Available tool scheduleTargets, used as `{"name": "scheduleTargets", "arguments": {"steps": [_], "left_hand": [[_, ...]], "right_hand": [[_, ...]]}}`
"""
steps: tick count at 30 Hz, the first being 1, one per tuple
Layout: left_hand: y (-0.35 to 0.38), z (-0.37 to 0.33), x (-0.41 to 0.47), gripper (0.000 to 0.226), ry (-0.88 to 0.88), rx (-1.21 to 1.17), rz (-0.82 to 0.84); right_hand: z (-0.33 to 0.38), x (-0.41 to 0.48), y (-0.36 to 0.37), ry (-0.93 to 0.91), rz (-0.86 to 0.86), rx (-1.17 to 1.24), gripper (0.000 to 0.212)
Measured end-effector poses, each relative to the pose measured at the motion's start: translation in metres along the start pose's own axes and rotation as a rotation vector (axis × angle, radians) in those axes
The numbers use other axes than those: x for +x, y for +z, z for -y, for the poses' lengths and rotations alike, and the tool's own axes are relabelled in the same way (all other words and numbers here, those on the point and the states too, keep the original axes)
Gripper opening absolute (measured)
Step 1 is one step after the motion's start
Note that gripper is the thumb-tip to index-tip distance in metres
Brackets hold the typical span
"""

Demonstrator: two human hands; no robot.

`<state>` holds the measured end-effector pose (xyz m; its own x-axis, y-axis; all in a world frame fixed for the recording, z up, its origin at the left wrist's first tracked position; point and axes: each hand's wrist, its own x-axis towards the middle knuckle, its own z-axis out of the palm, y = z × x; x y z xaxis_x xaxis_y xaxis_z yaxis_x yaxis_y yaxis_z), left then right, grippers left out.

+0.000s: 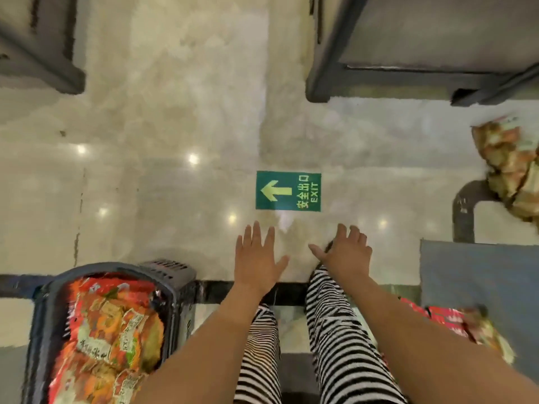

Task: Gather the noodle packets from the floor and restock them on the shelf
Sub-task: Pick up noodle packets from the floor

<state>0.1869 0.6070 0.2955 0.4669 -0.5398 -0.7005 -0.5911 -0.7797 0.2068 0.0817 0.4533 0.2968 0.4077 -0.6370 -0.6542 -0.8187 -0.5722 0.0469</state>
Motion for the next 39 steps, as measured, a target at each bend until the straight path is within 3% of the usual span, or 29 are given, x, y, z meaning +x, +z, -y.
{"name": "scheduleTargets", "arguments": {"steps": [6,15,26,32,39], "left_hand": [[-0.013,-0.167,0.070,0.077,0.190,0.203,0.046],[-0.008,-0.416,0.128,0.077,0.431,0.356,0.117],[-0.007,-0.613,0.199,0.079,0.570,0.565,0.156],[0.006,-0.717,0.266,0.078,0.559,0.651,0.197],[0.043,-0.833,0.375,0.079,0.582,0.738,0.126]], "right_hand": [[-0.150,0.042,-0.018,0.199,0.049,0.224,0.085],[-0.371,0.082,-0.055,0.447,0.068,0.343,0.088],[-0.551,0.134,-0.096,0.676,0.028,0.612,0.089],[-0.651,0.205,-0.113,0.787,0.058,0.722,0.091],[-0.772,0.306,-0.092,0.879,0.052,0.872,0.088]]}}
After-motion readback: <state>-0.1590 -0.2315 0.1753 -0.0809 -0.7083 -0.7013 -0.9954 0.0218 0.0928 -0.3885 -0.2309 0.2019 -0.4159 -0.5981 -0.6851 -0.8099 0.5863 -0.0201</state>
